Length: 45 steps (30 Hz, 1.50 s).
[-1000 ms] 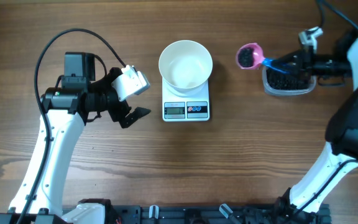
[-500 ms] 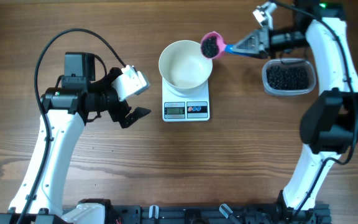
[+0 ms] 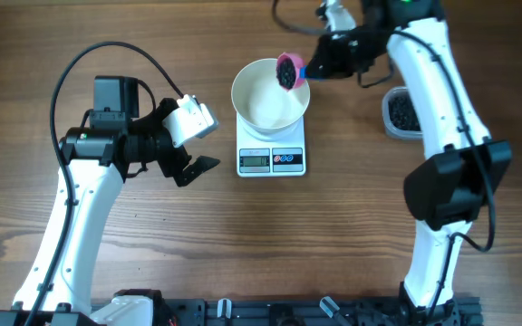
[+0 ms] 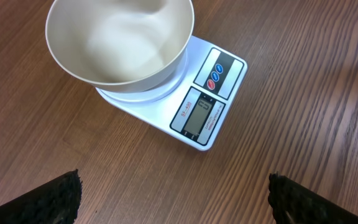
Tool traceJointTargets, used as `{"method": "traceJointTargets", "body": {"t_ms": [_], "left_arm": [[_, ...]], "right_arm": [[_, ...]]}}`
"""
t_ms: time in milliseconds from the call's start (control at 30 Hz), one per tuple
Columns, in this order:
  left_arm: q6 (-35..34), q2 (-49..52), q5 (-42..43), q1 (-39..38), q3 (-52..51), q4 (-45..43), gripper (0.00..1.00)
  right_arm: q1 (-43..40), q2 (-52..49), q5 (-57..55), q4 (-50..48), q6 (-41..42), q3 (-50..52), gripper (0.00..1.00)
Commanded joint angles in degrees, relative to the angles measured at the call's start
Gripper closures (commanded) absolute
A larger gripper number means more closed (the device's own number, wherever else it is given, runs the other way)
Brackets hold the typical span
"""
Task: Scoop item into bowl and weigh 150g on scale
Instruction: 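Carry the filled scoop left over the white bowl and tip beans in, then return the empty scoop right and dip it into the bean tub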
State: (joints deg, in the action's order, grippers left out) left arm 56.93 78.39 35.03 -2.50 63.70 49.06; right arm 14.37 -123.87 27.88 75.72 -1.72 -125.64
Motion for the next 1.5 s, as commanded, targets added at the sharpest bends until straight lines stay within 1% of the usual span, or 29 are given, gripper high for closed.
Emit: {"method": "traceJointTargets", "body": {"t_ms": [0, 333, 467, 800, 1100, 1133, 1233, 1367, 1467], "left_arm": [[1.18, 0.39, 0.24, 0.28, -0.13, -0.13, 0.0], [1.18, 0.39, 0.24, 0.28, -0.13, -0.13, 0.0], [1.18, 0.39, 0.24, 0.28, -0.13, -0.13, 0.0], [1.18, 0.39, 0.24, 0.28, -0.13, -0.13, 0.0], [1.16, 0.39, 0.24, 0.28, -0.13, -0.13, 0.0], [1.18, 0.39, 0.24, 0.28, -0.13, -0.13, 0.0], [1.18, 0.39, 0.24, 0.28, -0.13, -0.13, 0.0], [1.18, 0.39, 0.24, 0.28, -0.13, -0.13, 0.0], [1.18, 0.39, 0.24, 0.28, -0.13, -0.13, 0.0]], "right_arm": [[4.74, -0.59, -13.6, -0.83, 0.31, -1.66, 0.96], [14.86, 2.21, -38.56, -3.43, 0.2, -1.66, 0.96], [17.11, 2.73, -43.6, -3.39, -0.31, -1.66, 0.96], [18.4, 2.75, -43.19, -2.97, -1.31, -1.66, 0.96], [17.31, 3.04, -38.14, -3.28, -1.31, -1.66, 0.96], [16.15, 3.54, -34.6, -3.3, -1.29, -1.66, 0.96], [13.16, 5.07, -28.5, -3.3, -1.05, -1.66, 0.96], [5.44, 8.81, -17.86, -3.61, -0.85, -1.66, 0.95], [-0.94, 12.13, -14.32, -2.99, -0.59, -1.66, 0.96]]}}
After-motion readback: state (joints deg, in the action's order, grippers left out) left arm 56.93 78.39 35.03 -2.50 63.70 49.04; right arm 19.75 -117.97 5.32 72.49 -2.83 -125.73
